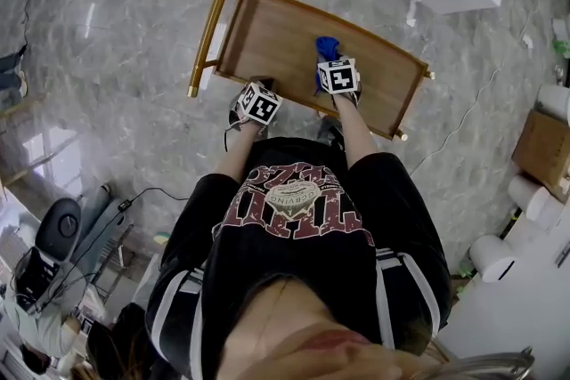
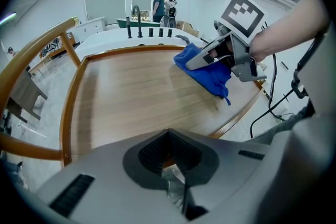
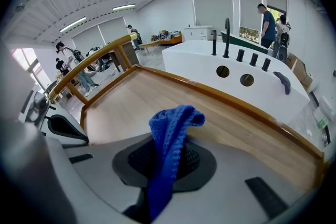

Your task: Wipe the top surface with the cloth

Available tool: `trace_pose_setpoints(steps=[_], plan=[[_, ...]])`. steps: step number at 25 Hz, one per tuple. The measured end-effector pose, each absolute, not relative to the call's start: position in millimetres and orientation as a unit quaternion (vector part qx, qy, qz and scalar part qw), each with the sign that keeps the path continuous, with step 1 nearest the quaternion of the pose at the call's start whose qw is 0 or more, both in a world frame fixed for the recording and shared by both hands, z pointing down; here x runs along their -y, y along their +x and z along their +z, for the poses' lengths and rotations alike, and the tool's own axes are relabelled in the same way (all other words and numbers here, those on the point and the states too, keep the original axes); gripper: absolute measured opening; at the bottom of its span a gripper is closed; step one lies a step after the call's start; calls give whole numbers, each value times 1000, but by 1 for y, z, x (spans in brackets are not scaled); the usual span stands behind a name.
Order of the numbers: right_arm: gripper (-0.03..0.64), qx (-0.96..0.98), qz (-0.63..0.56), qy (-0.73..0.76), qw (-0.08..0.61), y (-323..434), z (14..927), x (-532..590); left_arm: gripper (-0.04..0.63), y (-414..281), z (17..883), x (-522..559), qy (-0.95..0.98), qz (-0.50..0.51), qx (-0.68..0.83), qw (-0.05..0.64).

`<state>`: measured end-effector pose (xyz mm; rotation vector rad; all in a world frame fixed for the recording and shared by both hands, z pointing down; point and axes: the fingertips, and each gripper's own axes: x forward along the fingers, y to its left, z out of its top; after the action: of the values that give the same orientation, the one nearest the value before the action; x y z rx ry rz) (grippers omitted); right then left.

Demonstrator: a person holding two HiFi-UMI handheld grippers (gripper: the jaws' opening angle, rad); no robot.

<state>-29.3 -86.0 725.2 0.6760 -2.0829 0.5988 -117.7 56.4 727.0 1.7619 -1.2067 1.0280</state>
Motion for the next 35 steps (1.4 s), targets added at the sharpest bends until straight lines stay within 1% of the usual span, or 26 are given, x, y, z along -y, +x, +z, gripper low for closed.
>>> trace_pose_setpoints(steps=[15, 35], plan=[[58, 857, 219, 201, 421, -102, 726, 79, 46, -156, 728, -64, 660, 366, 516, 404], [58, 878, 200, 131, 415, -183, 725, 61, 46, -170, 718, -76, 654, 330, 546, 406]])
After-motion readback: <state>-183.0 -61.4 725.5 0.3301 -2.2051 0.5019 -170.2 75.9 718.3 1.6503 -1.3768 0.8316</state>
